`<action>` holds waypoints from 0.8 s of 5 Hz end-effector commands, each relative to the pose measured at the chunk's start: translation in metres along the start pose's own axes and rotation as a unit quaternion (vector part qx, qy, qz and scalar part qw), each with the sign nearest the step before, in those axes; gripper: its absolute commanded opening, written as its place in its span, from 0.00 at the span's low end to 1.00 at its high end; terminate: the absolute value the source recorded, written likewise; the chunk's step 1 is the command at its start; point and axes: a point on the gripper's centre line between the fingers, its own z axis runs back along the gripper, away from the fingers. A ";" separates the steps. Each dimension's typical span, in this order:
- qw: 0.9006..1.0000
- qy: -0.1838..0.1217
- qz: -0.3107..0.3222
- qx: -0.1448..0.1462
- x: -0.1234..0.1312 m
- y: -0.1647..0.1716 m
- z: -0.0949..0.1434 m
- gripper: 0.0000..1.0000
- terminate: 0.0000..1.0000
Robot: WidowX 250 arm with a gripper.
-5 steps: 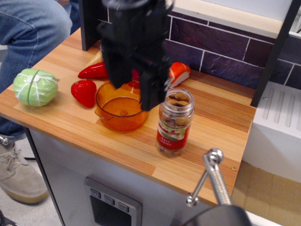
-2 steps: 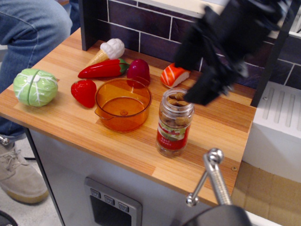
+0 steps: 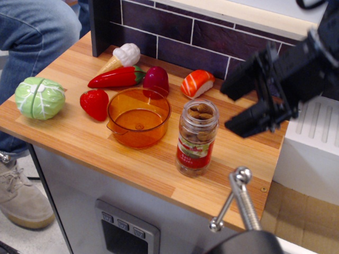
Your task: Pour almonds in pot
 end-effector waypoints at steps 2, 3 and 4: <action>0.997 0.077 0.002 0.009 0.026 0.012 -0.029 1.00 0.00; 0.995 0.103 -0.010 -0.004 0.020 0.011 -0.048 1.00 0.00; 0.993 0.115 -0.020 -0.016 0.009 0.009 -0.055 1.00 0.00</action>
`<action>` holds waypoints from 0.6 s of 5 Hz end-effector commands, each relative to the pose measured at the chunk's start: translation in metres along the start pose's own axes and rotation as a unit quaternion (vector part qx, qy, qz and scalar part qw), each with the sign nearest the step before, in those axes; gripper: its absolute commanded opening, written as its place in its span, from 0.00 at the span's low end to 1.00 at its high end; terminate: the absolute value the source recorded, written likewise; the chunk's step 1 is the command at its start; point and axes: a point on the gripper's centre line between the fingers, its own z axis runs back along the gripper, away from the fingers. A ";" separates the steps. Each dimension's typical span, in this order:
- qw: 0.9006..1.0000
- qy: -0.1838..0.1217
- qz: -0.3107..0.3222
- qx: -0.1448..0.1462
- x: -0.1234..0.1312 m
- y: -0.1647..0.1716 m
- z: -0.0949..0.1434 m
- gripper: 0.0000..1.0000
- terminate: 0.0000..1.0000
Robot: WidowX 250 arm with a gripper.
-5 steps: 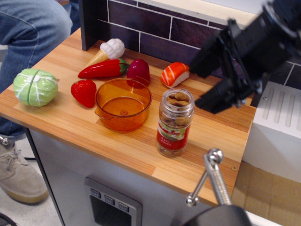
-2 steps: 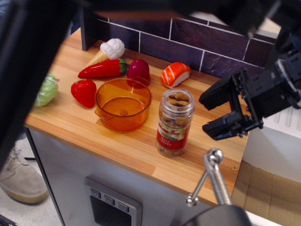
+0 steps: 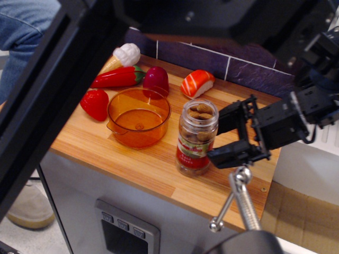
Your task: Pour almonds in pot
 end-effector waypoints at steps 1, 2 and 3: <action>1.000 -0.010 -0.005 -0.010 -0.026 -0.001 -0.007 1.00 0.00; 1.000 0.003 0.000 -0.004 -0.029 0.003 -0.013 1.00 0.00; 1.000 0.015 0.006 0.004 -0.035 0.004 -0.016 1.00 0.00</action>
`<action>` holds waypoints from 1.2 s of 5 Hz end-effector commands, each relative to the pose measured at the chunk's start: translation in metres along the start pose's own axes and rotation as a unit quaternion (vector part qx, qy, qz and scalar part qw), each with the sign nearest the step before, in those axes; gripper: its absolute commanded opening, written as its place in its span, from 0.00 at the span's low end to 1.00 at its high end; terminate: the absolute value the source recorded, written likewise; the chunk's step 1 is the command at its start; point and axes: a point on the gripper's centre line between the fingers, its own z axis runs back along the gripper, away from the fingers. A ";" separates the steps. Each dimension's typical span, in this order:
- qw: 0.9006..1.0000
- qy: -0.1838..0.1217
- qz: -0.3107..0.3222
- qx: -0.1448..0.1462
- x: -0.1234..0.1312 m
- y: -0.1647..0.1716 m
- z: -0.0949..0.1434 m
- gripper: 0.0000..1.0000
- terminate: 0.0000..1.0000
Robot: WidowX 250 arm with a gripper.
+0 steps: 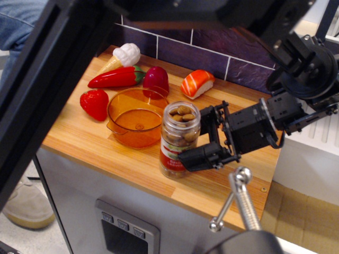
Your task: Pour almonds in pot
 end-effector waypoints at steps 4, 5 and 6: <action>0.940 -0.290 -0.133 -0.118 -0.062 0.014 0.057 0.00 0.00; 0.891 -0.406 -0.157 -0.132 -0.056 0.025 0.055 0.00 0.00; 0.827 -0.509 -0.187 -0.151 -0.055 0.036 0.055 0.00 0.00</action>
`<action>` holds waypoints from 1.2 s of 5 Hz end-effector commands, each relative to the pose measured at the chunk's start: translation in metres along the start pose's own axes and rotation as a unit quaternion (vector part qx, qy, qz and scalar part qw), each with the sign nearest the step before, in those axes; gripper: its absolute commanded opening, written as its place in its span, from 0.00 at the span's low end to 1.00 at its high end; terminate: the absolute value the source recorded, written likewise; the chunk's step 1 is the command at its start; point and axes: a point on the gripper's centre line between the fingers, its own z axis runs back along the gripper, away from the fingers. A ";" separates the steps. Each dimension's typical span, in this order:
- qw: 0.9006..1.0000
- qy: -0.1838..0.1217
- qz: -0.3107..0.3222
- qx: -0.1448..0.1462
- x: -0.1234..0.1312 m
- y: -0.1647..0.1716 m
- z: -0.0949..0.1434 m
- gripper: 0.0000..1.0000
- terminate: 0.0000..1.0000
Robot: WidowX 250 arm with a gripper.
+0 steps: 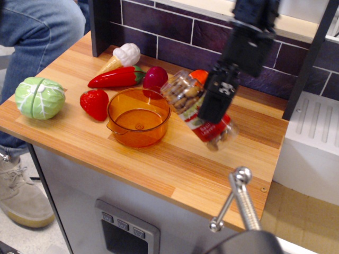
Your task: Pour almonds in pot
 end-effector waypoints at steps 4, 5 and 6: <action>0.952 -0.283 -0.115 0.034 -0.013 0.000 0.032 0.00 0.00; 0.940 -0.316 -0.125 0.029 -0.016 0.000 0.034 0.00 0.00; 0.923 -0.360 -0.133 0.028 -0.022 -0.006 0.044 0.00 0.00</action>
